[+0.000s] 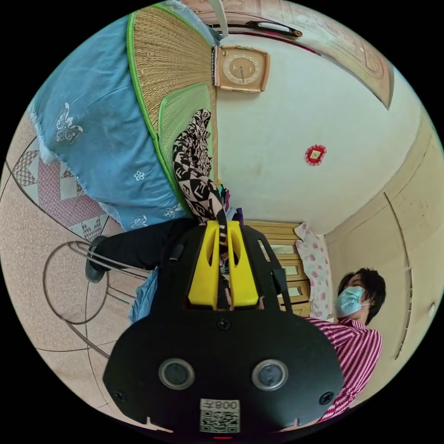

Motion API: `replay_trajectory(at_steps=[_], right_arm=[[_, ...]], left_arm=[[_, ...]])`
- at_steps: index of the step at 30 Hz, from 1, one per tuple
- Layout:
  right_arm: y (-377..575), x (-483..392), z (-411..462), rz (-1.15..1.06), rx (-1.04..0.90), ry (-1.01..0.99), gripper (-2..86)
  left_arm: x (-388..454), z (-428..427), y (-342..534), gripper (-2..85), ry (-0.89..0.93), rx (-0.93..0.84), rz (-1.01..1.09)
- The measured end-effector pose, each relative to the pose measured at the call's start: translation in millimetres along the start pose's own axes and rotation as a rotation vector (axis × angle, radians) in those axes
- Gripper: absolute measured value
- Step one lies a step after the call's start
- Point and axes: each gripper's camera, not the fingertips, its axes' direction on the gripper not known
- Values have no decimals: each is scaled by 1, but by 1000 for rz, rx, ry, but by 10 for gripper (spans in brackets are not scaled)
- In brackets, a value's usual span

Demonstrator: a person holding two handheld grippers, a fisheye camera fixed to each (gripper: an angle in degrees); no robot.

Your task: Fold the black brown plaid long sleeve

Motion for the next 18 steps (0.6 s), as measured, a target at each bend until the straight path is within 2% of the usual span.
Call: replay_trajectory(at_steps=[12, 18], right_arm=[[13, 15, 10, 26, -3, -84, 109], [16, 9, 16, 43, -15, -96, 46]], left_arm=[[-35, -4, 10, 30, -26, -9, -7], [-50, -7, 18, 28, -10, -9, -3]])
